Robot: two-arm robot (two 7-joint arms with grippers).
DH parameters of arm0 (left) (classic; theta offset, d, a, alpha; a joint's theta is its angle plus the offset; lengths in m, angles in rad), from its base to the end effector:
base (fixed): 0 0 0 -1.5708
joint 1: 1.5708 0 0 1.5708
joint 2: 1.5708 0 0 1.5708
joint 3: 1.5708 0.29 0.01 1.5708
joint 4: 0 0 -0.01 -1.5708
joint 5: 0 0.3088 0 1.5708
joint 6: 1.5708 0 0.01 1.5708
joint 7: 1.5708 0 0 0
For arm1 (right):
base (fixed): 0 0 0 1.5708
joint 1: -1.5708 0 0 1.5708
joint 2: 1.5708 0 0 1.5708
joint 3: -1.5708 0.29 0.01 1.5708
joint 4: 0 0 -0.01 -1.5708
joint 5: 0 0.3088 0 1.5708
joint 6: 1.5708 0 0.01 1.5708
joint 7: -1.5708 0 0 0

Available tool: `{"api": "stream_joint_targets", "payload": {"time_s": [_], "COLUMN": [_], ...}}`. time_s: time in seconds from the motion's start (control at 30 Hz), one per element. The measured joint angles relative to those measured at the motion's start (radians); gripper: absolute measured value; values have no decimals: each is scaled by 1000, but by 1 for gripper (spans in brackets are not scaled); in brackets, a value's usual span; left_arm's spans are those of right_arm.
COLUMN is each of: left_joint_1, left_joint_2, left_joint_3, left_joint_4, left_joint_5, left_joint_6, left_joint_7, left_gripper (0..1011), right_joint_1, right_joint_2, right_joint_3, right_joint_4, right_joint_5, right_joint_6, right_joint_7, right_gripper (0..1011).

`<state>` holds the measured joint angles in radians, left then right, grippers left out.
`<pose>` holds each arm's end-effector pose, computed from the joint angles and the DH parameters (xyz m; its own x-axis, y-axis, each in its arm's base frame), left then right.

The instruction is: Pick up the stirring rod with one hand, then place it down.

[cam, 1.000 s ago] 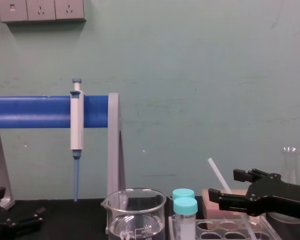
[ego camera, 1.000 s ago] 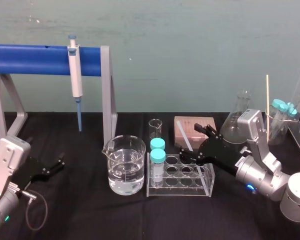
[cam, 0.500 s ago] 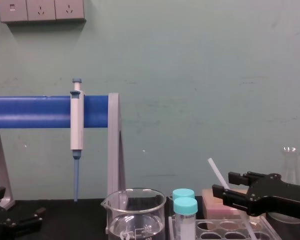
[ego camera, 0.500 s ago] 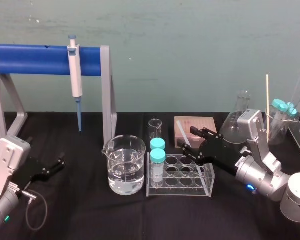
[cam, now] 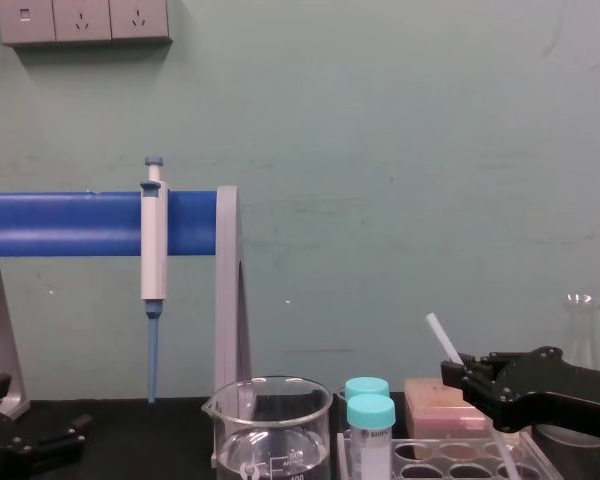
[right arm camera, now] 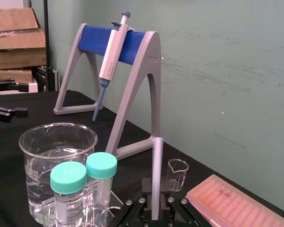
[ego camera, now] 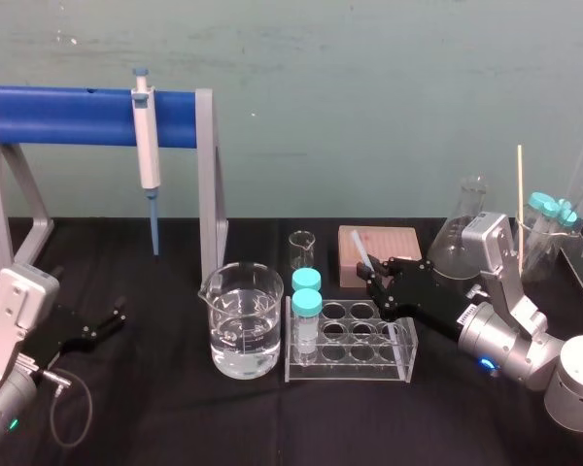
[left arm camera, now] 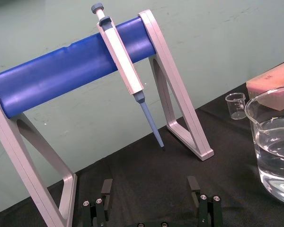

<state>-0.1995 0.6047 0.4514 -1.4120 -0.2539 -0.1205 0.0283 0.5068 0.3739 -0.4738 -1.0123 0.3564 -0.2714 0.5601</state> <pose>0.3581 0.0827 -0.3023 0.2923 0.8803 0.3738 -0.9553 0.2873 0.0703 0.4475 -0.0534 -0.2990 0.6871 -0.7003 0.1936 0.7176 0.6958 -0.0303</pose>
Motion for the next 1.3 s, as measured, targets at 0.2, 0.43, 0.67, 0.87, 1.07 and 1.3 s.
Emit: {"api": "stream_joint_targets", "payload": {"time_s": [0.2, 0.43, 0.67, 0.87, 1.07, 1.3], "left_joint_1": [0, 0, 0, 0, 0, 0], "left_joint_2": [0, 0, 0, 0, 0, 0], "left_joint_3": [0, 0, 0, 0, 0, 0], "left_joint_4": [0, 0, 0, 0, 0, 0], "left_joint_5": [0, 0, 0, 0, 0, 0], "left_joint_6": [0, 0, 0, 0, 0, 0], "left_joint_7": [0, 0, 0, 0, 0, 0], "left_gripper": [1000, 1000, 1000, 1000, 1000, 1000], "right_joint_1": [0, -3, -36, -72, -105, -145], "right_joint_2": [0, 0, -5, -7, -1, 2], "right_joint_3": [0, 4, 61, 126, 166, 187], "right_joint_4": [0, -4, -68, -168, -258, -301], "right_joint_5": [0, -3, 27, 99, 86, -66], "right_joint_6": [0, -2, -32, -25, -67, -209], "right_joint_7": [0, -2, -14, 13, -6, -91], "right_gripper": [67, 67, 67, 67, 66, 66]}}
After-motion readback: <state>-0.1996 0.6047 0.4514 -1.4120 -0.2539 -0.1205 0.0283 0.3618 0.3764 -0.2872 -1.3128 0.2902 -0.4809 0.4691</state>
